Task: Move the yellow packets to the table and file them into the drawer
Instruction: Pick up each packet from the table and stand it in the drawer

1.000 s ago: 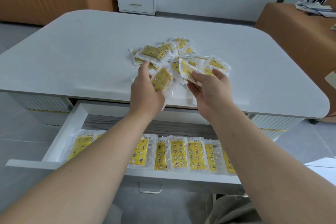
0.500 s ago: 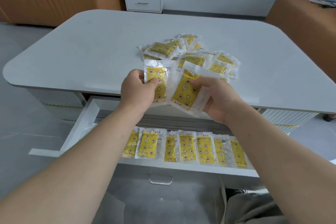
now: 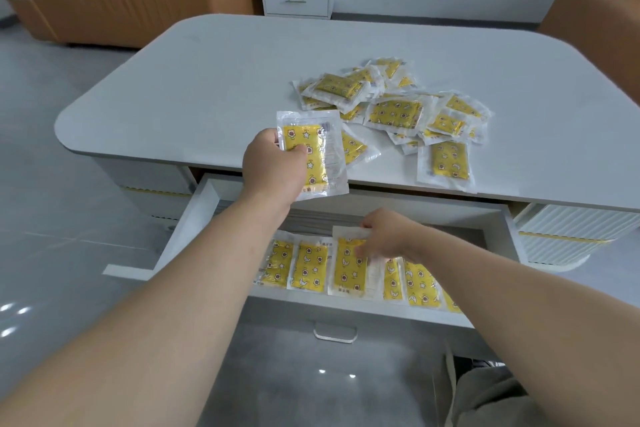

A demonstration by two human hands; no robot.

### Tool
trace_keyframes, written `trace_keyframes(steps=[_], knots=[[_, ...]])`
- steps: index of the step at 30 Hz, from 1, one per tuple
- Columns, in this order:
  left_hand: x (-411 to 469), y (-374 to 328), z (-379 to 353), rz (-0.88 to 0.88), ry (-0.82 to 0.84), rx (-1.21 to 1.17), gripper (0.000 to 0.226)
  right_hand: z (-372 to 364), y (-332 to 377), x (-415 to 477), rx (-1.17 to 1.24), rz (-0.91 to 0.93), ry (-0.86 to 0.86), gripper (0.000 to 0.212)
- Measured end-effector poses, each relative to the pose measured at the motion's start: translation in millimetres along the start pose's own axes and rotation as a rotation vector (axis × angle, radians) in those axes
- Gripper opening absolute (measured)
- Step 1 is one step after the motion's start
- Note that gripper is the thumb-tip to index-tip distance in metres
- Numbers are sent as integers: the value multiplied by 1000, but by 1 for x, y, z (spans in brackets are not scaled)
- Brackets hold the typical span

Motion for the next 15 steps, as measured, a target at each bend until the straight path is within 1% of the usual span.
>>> trace_keyframes(steps=[2, 4, 8, 11, 13, 15], knots=[[0, -1, 1, -24, 13, 9, 14, -11, 0, 8, 19, -1, 21, 40], [-1, -2, 2, -44, 14, 21, 10, -19, 3, 12, -28, 26, 13, 42], [3, -3, 8, -81, 1, 54, 6, -30, 9, 21, -353, 96, -72, 46], [3, -3, 8, -83, 14, 72, 6, -34, 5, 22, -477, 94, -125, 47], [2, -3, 7, -67, 49, 74, 5, -30, 4, 21, -545, 112, -176, 59], [0, -3, 5, -45, 103, 86, 5, -24, 2, 18, -560, 120, -207, 72]])
Point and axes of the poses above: each hand's wrist, its own x-axis towards the middle knuckle, its own z-axis out of the back of the hand, y = z × x, the point moved 5 cm from there along x, towards the middle knuckle, and after that the axes turned 5 degrees about -y, right-handed, at the moved point
